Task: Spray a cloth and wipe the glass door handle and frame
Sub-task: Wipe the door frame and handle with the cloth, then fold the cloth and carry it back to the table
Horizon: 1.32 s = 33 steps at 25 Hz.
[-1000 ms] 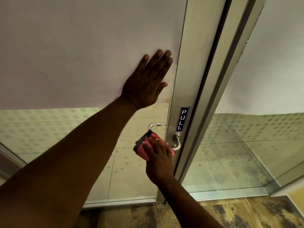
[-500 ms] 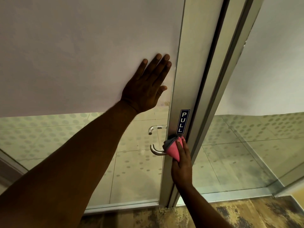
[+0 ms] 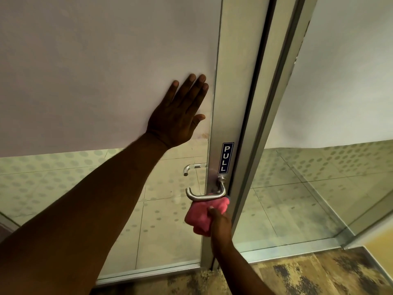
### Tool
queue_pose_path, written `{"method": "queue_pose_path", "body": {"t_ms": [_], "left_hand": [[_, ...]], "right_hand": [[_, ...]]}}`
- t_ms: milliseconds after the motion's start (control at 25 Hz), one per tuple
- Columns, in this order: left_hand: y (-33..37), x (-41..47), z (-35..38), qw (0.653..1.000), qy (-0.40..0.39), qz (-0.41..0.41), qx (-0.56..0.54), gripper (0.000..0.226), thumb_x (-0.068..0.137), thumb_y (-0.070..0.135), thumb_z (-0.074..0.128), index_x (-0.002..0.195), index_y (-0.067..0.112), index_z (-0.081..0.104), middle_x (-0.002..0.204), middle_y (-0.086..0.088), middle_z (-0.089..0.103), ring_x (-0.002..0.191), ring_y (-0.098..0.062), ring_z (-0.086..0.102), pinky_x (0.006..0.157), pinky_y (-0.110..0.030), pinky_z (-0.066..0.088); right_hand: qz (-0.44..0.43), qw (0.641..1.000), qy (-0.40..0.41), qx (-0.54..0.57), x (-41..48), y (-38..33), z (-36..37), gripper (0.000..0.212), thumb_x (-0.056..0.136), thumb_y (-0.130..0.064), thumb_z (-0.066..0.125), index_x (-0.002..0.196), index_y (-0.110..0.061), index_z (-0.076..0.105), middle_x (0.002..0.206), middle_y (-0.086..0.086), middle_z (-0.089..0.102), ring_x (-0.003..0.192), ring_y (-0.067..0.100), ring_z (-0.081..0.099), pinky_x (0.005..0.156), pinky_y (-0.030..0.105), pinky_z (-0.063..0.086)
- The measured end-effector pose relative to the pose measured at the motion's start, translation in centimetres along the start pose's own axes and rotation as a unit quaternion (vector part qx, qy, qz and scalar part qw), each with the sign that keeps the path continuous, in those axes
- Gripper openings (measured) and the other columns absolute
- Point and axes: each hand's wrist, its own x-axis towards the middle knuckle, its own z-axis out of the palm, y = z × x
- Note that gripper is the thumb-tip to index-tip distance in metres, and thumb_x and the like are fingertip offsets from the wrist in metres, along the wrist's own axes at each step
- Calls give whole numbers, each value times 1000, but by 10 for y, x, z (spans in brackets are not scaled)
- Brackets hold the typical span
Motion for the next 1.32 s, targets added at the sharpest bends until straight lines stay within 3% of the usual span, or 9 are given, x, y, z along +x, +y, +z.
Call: {"method": "queue_pose_path", "body": {"t_ms": [160, 320, 560, 640, 720, 840, 960, 1120, 1320], "left_hand": [[-2, 0, -2, 1000, -14, 1, -21, 69, 109, 48, 30, 162, 8, 13, 169, -15, 16, 157, -34, 15, 126, -49, 8], [1, 1, -17, 997, -50, -4, -61, 71, 109, 48, 31, 163, 7, 11, 170, -15, 11, 158, -33, 8, 127, -49, 6], [44, -26, -54, 960, -72, -83, -256, 64, 107, 37, 36, 160, 3, 25, 168, -16, 22, 156, -30, 19, 127, -49, 18], [77, -61, -69, 914, -118, -135, -365, 65, 105, 45, 41, 158, 8, 34, 164, -12, 33, 151, -26, 33, 122, -48, 32], [113, -104, -90, 827, -220, -197, -479, 76, 96, 69, 40, 154, 21, 43, 157, -6, 47, 142, -21, 47, 114, -44, 44], [158, -152, -124, 610, -311, -332, -649, 80, 68, 97, 47, 118, 41, 74, 120, 6, 74, 114, -13, 66, 104, -42, 53], [180, -171, -158, 443, -385, -375, -718, 56, 78, 73, 69, 98, 21, 79, 89, 3, 80, 88, -17, 73, 76, -26, 60], [201, -174, -188, 387, -380, -324, -775, 40, 92, 26, 74, 126, 7, 66, 114, -9, 77, 107, -25, 74, 92, -37, 60], [238, -171, -220, 407, -344, -351, -770, 61, 77, 28, 86, 130, 7, 65, 115, -9, 77, 108, -27, 73, 100, -50, 56]], "right_hand": [[13, 998, -58, 11, -25, -9, -6, 25, 89, -14, 58, 112, -10, 69, 105, 25, 75, 86, 41, 74, 56, 44, 59], [-10, 996, -83, -12, -44, -32, -19, 43, 65, -21, 62, 105, -8, 70, 101, 22, 75, 93, 43, 71, 69, 52, 59], [-62, 996, -66, -4, -91, -63, -44, 19, 62, -19, 58, 75, -9, 67, 67, 4, 66, 70, 27, 64, 69, 40, 52], [-84, 995, -60, 1, -104, -67, -56, 18, 64, -18, 58, 77, -10, 66, 68, 4, 68, 69, 26, 66, 67, 40, 57], [-101, 993, -53, -16, -114, -67, -67, 25, 67, -18, 59, 88, -9, 68, 83, 12, 71, 83, 35, 70, 77, 52, 61], [-111, 993, -28, -21, -133, -63, -84, 24, 65, -15, 59, 86, -14, 69, 82, 10, 71, 84, 34, 68, 73, 45, 59], [-114, 993, -12, -19, -160, -54, -102, 16, 71, -8, 55, 82, -14, 66, 77, 6, 69, 81, 29, 65, 69, 39, 55], [-113, 994, 9, -7, -189, -45, -126, 27, 86, 7, 47, 83, -11, 67, 74, 4, 69, 75, 23, 65, 63, 33, 55], [-181, 975, 109, -69, -223, -44, -168, 40, 86, -1, 65, 122, -17, 61, 100, 9, 71, 87, 23, 68, 67, 34, 56]]}}
